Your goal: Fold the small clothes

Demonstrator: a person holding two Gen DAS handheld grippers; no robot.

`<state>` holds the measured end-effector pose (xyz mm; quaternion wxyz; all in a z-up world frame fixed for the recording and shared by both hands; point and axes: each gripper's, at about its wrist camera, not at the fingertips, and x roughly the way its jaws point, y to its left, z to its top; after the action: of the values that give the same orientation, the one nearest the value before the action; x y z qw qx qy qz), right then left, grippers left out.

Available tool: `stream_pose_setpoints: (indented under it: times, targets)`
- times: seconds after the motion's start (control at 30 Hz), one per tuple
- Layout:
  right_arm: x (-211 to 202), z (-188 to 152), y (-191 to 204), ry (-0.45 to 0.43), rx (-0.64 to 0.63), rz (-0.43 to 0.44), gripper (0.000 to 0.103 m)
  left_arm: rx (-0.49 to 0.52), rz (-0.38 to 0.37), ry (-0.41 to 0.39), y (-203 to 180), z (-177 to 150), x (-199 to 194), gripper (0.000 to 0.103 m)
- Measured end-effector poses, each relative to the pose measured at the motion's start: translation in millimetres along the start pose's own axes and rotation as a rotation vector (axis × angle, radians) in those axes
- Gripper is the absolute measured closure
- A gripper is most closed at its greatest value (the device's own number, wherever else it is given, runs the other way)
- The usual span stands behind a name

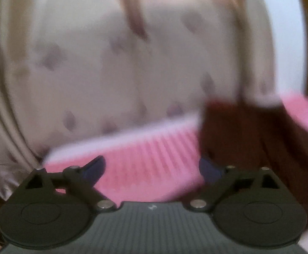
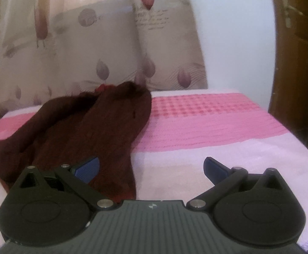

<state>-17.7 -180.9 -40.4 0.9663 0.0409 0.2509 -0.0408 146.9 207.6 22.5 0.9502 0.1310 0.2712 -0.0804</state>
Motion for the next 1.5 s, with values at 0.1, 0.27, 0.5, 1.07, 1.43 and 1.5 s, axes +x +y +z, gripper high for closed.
stream_pose_setpoints:
  times: [0.1,0.27,0.5,1.07,1.43,1.5]
  targets:
    - [-6,-2,7,-0.015,-0.030,0.002,0.000,-0.028,0.003,0.120,2,-35,14,0.007]
    - [-9,-3,10,-0.006,-0.042,-0.008,0.000,-0.257,0.056,0.151,32,-78,12,0.007]
    - [-7,-7,17,0.012,-0.060,-0.008,0.000,-0.715,-0.223,0.280,51,-123,35,0.008]
    - [-6,-6,26,0.026,-0.084,-0.035,0.000,-0.858,-0.092,-0.114,99,-79,58,0.094]
    - [10,10,28,0.008,-0.077,-0.055,0.000,-0.737,0.317,-0.317,222,29,63,0.094]
    - [15,10,28,0.014,-0.078,-0.059,0.000,-0.767,0.354,-0.265,241,24,86,0.094]
